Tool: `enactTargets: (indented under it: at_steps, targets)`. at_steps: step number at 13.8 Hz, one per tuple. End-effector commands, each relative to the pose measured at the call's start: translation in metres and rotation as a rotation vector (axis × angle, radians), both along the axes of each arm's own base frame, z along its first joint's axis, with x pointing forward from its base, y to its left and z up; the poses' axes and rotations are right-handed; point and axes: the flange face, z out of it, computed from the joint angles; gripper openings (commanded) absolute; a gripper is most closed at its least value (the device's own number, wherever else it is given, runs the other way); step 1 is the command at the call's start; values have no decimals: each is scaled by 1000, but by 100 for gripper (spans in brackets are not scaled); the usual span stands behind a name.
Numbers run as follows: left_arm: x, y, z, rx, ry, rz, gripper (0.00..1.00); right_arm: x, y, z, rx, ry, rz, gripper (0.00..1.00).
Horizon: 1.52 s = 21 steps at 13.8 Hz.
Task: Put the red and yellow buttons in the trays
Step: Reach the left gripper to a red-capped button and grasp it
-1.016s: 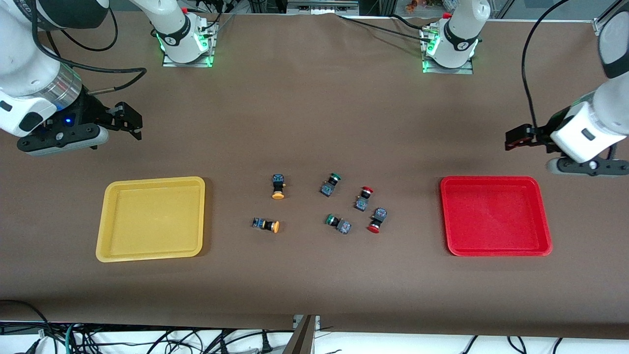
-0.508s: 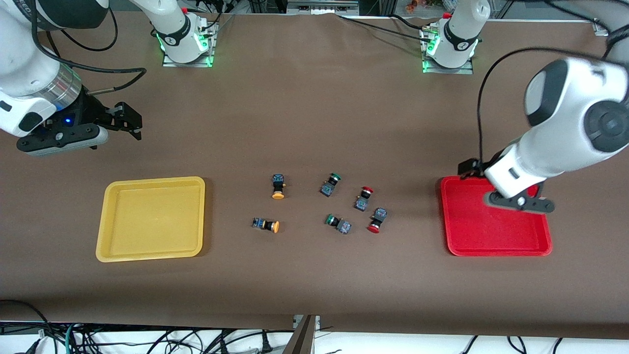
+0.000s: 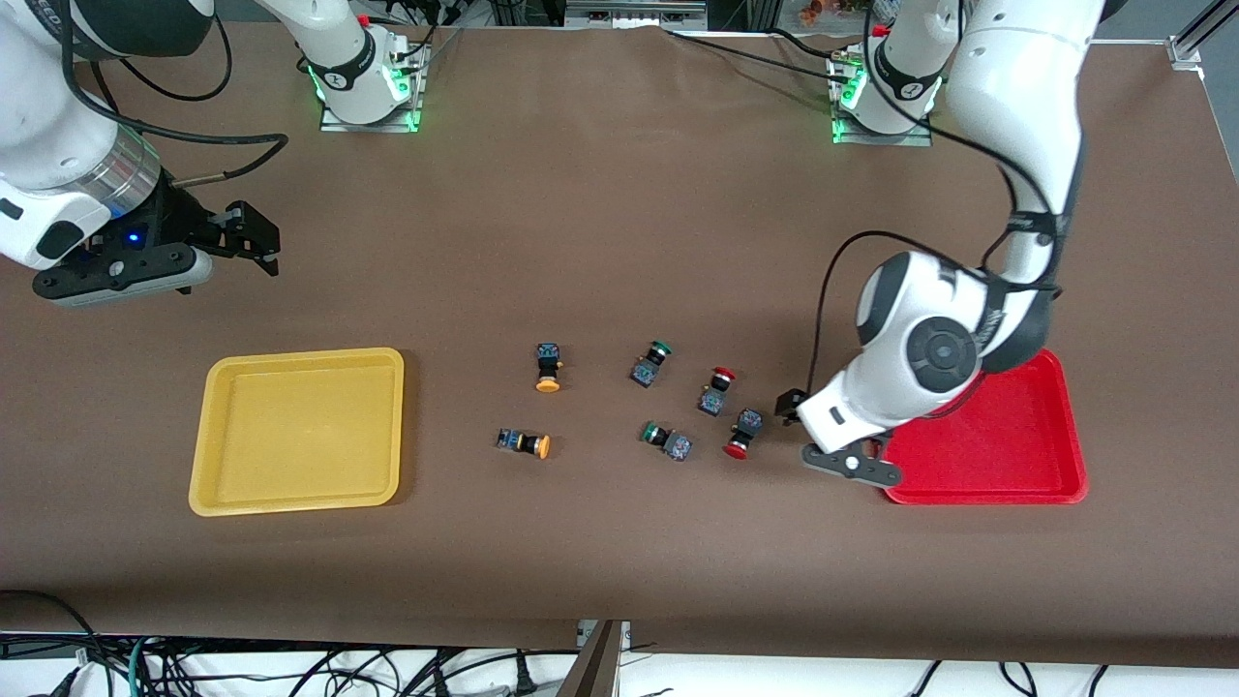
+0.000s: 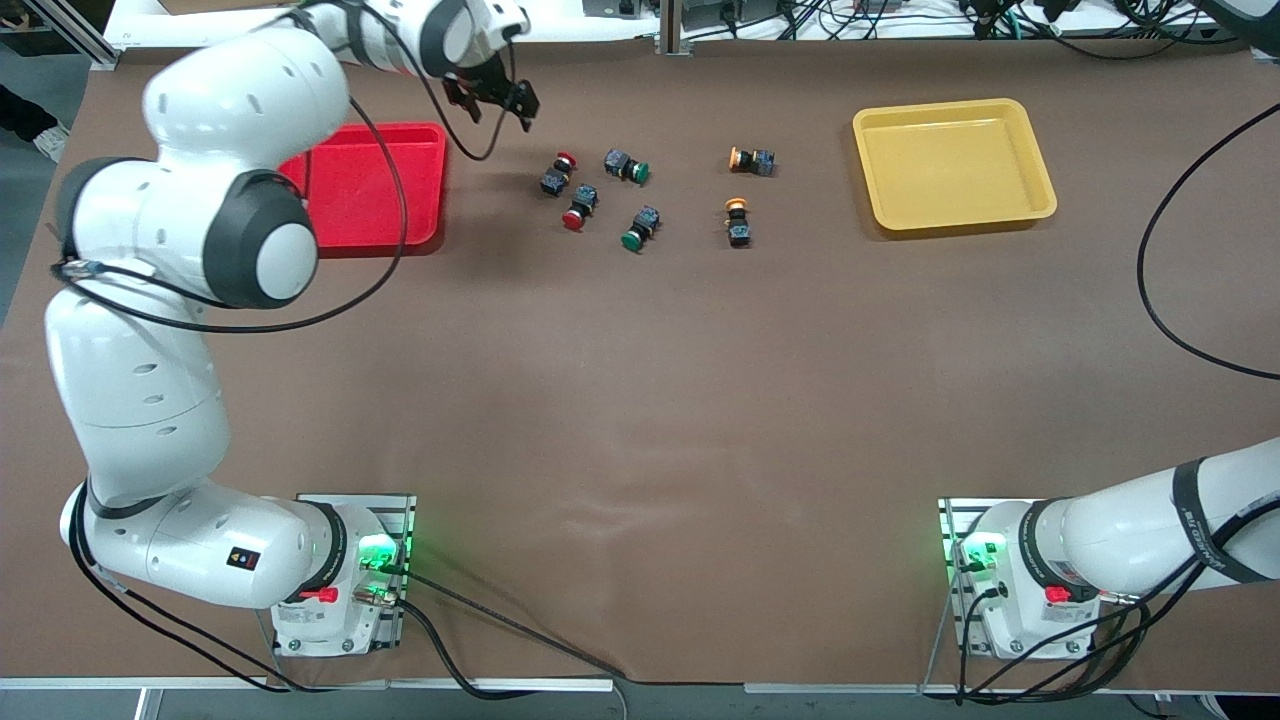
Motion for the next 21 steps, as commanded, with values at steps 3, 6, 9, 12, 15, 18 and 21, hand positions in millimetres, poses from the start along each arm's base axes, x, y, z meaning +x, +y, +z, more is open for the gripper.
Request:
enactTargets:
  at_steps: [3, 6, 9, 12, 15, 18, 21]
  targets:
    - [12, -20, -39, -33, -73, -5, 100, 1, -2, 4, 10, 4, 1, 100]
    - [7, -40, -61, -37, -88, -32, 100, 1, -2, 4, 10, 4, 1, 100]
    - [6, -38, -66, -25, -87, -52, 100, 1, -3, 4, 10, 4, 0, 100]
    - [5, -38, -73, -20, -79, -57, 100, 1, -3, 4, 10, 4, 0, 100]
    - [3, -37, -77, -16, -71, -58, 100, 1, -3, 4, 10, 4, 0, 100]
    - [-2, -41, -85, -11, -56, -65, 100, 2, -3, 5, 11, -1, -2, 100]
    - [-4, -42, -94, -10, -45, -65, 100, 1, 9, 3, 28, 0, 16, 100]
